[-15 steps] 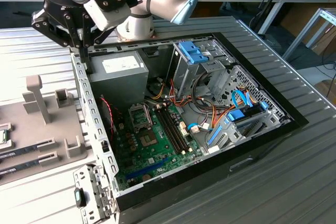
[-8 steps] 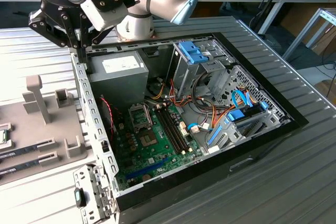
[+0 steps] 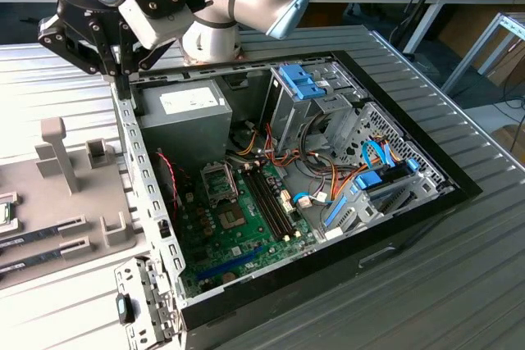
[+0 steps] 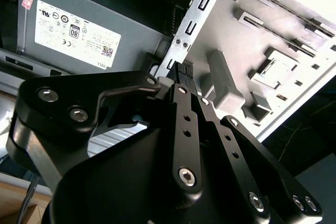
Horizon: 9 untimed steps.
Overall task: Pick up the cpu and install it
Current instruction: 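Reach for the cpu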
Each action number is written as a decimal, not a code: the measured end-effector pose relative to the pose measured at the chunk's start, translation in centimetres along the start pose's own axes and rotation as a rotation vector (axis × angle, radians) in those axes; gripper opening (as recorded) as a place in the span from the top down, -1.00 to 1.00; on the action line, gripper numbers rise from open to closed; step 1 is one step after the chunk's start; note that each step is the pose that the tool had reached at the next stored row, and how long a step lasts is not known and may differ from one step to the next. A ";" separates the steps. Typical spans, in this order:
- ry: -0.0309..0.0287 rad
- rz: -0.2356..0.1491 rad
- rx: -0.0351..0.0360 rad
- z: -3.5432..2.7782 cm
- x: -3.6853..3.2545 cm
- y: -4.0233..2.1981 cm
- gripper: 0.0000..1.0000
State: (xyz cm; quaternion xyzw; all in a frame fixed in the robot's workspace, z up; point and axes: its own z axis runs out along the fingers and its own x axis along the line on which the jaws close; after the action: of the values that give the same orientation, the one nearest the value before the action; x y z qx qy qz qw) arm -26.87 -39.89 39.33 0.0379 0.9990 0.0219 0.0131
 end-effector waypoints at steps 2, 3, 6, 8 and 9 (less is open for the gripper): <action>0.0000 0.000 0.0000 0.00 0.17 -0.01 0.80; 0.0000 0.000 0.0000 -0.01 0.33 -0.03 0.80; 0.0000 0.000 0.0001 -0.02 0.65 -0.05 0.80; 0.0000 0.000 0.0000 -0.02 0.86 -0.07 0.80; 0.0000 0.000 0.0000 -0.03 0.98 -0.07 0.80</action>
State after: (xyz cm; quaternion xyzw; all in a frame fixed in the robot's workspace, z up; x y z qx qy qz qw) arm -27.85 -39.89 39.33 0.0379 0.9990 0.0219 0.0131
